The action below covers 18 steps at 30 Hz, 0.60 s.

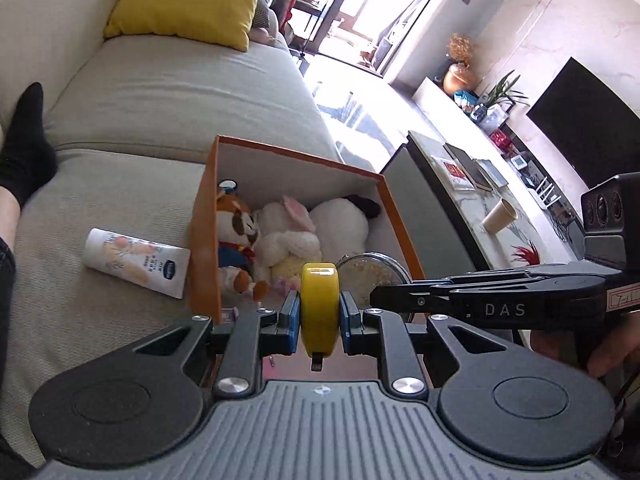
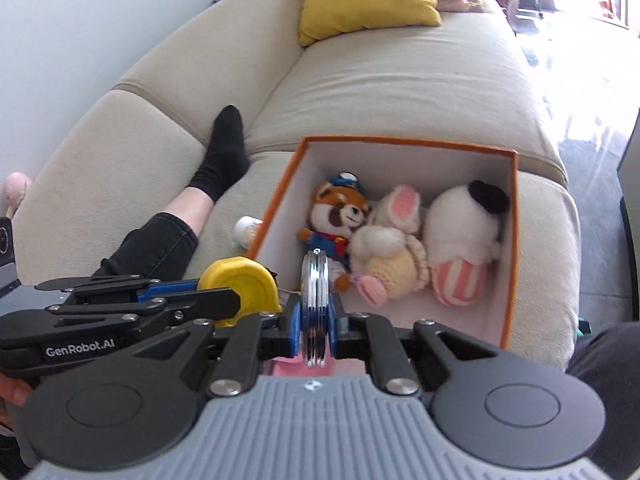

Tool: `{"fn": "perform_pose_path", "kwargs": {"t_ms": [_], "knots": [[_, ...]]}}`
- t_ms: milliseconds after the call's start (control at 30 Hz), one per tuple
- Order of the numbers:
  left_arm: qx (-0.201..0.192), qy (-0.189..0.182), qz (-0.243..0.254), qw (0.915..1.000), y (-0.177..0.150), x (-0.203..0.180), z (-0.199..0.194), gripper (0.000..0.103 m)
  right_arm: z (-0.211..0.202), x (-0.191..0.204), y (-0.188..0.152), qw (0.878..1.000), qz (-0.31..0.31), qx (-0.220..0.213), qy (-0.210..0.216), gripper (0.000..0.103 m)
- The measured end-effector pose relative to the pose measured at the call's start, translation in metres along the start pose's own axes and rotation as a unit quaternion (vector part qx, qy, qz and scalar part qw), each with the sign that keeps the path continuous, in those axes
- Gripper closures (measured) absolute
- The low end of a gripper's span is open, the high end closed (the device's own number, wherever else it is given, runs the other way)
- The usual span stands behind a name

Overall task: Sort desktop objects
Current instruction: 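Carry the tape measure and compact mirror over the box with both tools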

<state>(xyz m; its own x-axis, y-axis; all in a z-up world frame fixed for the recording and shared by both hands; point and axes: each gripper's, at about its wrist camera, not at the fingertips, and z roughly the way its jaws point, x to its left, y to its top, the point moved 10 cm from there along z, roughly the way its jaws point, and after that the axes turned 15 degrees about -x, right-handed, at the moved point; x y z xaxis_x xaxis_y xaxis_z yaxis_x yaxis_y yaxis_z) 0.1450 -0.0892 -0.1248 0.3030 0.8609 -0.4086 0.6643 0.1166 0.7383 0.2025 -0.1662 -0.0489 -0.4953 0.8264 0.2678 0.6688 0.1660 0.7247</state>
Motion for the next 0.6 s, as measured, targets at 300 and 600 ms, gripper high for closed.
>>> {"fn": "perform_pose_path", "kwargs": {"t_ms": [300, 600], "knots": [[0.037, 0.018, 0.005, 0.9991, -0.015, 0.003, 0.033, 0.081, 0.055, -0.029, -0.046, 0.995, 0.054, 0.086, 0.000, 0.089], [0.050, 0.030, 0.001, 0.9983, -0.020, 0.014, 0.040, 0.081, 0.081, -0.029, -0.068, 0.988, 0.071, 0.131, 0.029, 0.089]]}}
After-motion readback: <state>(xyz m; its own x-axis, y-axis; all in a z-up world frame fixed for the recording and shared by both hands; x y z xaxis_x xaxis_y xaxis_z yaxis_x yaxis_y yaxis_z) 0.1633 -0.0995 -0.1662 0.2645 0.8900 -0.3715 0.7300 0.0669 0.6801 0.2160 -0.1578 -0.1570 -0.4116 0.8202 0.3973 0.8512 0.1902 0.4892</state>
